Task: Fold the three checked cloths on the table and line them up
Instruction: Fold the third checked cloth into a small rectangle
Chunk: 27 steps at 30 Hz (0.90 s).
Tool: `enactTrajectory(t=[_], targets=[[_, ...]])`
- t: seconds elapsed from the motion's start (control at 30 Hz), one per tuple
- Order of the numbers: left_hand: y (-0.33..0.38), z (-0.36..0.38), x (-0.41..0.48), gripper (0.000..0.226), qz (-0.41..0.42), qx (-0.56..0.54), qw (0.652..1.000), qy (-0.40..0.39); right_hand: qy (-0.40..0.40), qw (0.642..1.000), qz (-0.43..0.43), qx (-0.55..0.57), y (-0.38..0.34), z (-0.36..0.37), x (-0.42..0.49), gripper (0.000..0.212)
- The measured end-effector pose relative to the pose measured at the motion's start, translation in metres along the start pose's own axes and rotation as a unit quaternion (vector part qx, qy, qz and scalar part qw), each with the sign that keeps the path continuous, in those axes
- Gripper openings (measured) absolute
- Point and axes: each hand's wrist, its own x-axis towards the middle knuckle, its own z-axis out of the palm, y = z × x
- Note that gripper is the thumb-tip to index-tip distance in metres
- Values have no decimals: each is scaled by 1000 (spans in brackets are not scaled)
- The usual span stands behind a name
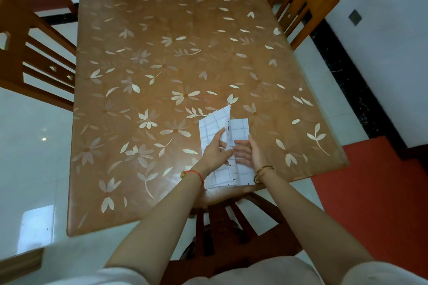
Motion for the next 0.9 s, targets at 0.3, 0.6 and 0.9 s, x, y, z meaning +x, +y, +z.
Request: enactTrajectory(t=[0.3,0.6,0.9], targets=[[-21,0,0,54,-31,2,1000,-1,55,948,-79,-303,17,-21,17,38],[-35,-83,54,56,57,223,963,142,64,940,-91,-323,21,-30,22,25],[-30,-88,108,61,58,266,962,35,30,949,-86,-301,11,-36,20,22]])
